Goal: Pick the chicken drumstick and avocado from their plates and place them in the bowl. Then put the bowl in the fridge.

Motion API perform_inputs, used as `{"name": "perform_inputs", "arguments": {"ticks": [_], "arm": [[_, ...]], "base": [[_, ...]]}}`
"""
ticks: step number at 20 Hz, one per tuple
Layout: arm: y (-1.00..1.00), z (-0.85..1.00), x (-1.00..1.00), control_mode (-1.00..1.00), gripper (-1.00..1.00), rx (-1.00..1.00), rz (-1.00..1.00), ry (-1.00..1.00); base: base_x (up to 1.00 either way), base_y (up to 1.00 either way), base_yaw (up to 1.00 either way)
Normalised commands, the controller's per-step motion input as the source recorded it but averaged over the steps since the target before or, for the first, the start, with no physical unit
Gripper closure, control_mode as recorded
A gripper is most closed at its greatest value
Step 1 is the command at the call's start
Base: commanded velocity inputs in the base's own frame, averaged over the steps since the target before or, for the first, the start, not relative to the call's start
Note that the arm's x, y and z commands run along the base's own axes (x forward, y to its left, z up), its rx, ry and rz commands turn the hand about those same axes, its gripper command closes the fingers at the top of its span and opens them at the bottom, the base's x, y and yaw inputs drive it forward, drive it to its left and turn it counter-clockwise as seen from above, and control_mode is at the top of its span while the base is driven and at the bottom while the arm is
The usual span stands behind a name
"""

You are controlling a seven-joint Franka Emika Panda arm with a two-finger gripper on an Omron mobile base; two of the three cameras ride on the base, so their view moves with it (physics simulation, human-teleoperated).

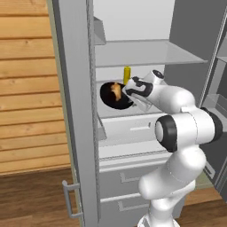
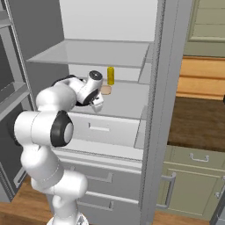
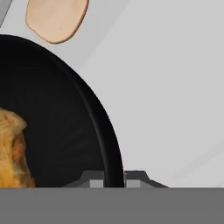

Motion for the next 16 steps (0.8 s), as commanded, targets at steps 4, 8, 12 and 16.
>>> {"name": "perform_inputs", "arguments": {"ticks": [4,8,12,16], "arm": [[0.06,-0.04,0.21,-1.0,-1.0,0.0,0.0,-0.05],[0.12,0.0,0.09,-1.0,-1.0,0.0,0.0,-0.05],[0.0,0.0,-0.09,-1.0,-1.0,0.0,0.01,-0.07],[0.0,0.13,-0.63,-1.0,-1.0,0.0,0.03,-0.11]], "base": [[0.0,0.0,0.0],[0.0,0.0,0.0],[0.0,0.0,0.0],[0.0,0.0,0.0]]}}
